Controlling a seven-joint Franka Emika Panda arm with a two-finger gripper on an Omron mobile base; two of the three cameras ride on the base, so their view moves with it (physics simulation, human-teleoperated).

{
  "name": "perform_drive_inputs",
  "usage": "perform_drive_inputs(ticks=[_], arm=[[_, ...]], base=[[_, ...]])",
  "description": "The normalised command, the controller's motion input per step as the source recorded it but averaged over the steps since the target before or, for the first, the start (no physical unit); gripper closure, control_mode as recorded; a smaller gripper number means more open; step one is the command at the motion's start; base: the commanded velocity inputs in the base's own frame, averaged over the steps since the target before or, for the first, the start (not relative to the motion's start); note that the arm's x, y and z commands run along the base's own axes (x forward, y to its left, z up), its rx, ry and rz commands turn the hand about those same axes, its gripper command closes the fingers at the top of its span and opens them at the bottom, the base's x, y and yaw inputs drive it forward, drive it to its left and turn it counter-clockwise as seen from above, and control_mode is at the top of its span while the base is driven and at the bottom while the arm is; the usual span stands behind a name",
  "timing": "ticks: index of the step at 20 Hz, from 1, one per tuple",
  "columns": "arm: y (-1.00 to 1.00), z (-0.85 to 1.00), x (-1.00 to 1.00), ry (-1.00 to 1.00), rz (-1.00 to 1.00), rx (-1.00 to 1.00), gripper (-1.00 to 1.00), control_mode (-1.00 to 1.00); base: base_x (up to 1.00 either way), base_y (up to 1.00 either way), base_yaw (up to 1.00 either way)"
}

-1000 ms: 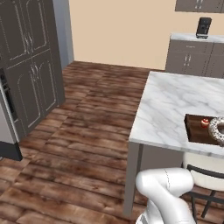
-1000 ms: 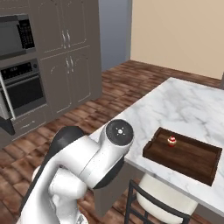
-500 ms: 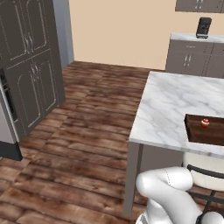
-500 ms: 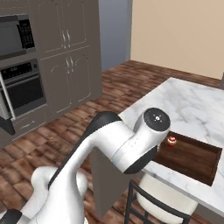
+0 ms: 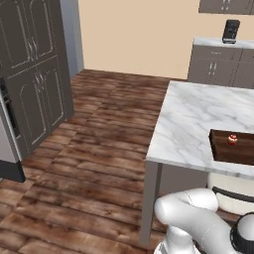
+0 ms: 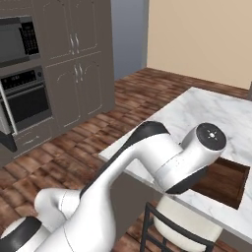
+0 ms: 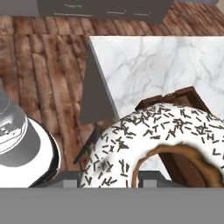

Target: Take the cupcake and donut from the fridge and place them on the empty tray on the dining counter.

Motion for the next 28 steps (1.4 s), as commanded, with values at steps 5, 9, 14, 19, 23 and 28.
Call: perform_drive_inputs(ticks=[5, 9, 14, 19, 23, 28], arm=[[-0.47, -0.25, 0.26, 0.0, -0.04, 0.0, 1.0, -1.0], [-0.26, -0.3, 0.3, 0.0, -0.02, 0.0, 1.0, -1.0], [-0.18, -0.36, 0.42, 0.01, 0.0, 0.0, 1.0, -1.0], [-0.16, -0.22, 0.56, 0.09, 0.15, 0.01, 1.0, -1.0], [-0.14, -0.11, 0.58, 0.05, 0.32, -0.01, 1.0, -1.0], [-0.33, -0.01, 0.32, 0.0, 0.4, -0.09, 1.0, -1.0]], base=[[0.0, 0.0, 0.0], [0.0, 0.0, 0.0], [0.0, 0.0, 0.0], [0.0, 0.0, 0.0], [0.0, 0.0, 0.0], [0.0, 0.0, 0.0]])
